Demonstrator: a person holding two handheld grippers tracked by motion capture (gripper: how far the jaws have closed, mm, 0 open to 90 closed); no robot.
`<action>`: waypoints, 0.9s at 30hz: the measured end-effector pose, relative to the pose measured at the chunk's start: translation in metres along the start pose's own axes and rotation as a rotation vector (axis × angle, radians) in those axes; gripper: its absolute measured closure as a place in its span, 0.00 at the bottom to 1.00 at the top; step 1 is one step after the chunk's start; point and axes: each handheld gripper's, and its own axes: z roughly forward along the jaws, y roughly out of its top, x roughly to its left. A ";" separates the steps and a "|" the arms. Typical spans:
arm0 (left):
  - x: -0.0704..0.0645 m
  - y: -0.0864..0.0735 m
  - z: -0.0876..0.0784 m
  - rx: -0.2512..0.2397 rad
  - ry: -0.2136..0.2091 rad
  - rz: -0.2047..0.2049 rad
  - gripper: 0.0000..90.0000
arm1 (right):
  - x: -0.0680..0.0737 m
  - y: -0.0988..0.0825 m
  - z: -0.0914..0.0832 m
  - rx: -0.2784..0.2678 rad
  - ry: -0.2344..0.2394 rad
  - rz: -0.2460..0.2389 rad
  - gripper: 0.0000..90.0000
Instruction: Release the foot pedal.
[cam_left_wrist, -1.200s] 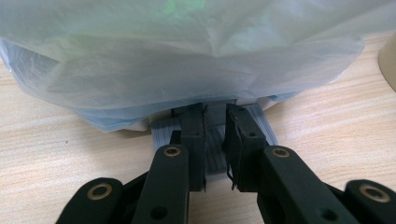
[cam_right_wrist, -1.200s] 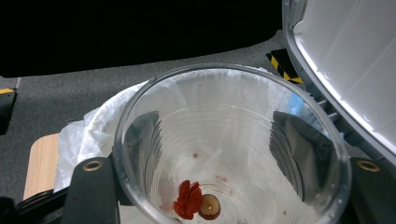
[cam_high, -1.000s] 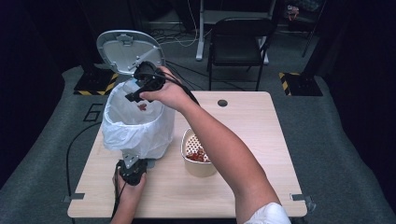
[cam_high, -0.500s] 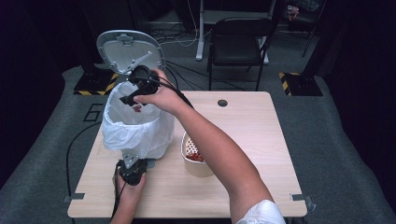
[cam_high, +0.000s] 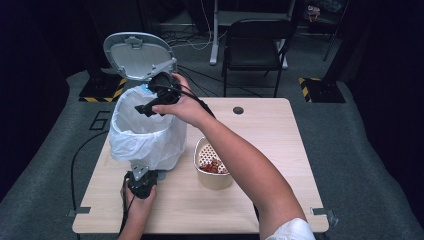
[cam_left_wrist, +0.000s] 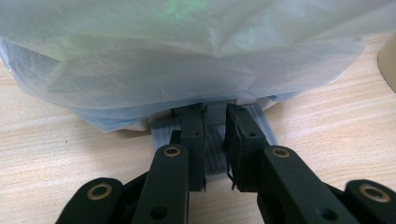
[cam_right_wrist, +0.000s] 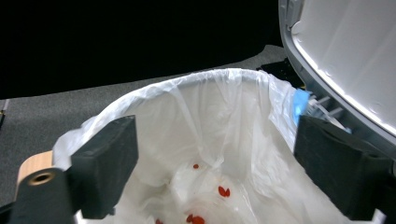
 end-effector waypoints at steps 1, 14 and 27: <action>0.000 0.000 0.000 0.002 -0.002 0.004 0.87 | 0.000 -0.002 -0.005 0.001 -0.002 -0.004 0.16; 0.004 0.001 -0.002 0.002 -0.039 0.036 0.68 | -0.004 -0.045 -0.073 -0.003 -0.058 -0.024 0.19; 0.010 0.015 -0.020 0.040 -0.082 0.016 0.51 | -0.023 -0.087 -0.122 0.015 -0.150 0.007 0.19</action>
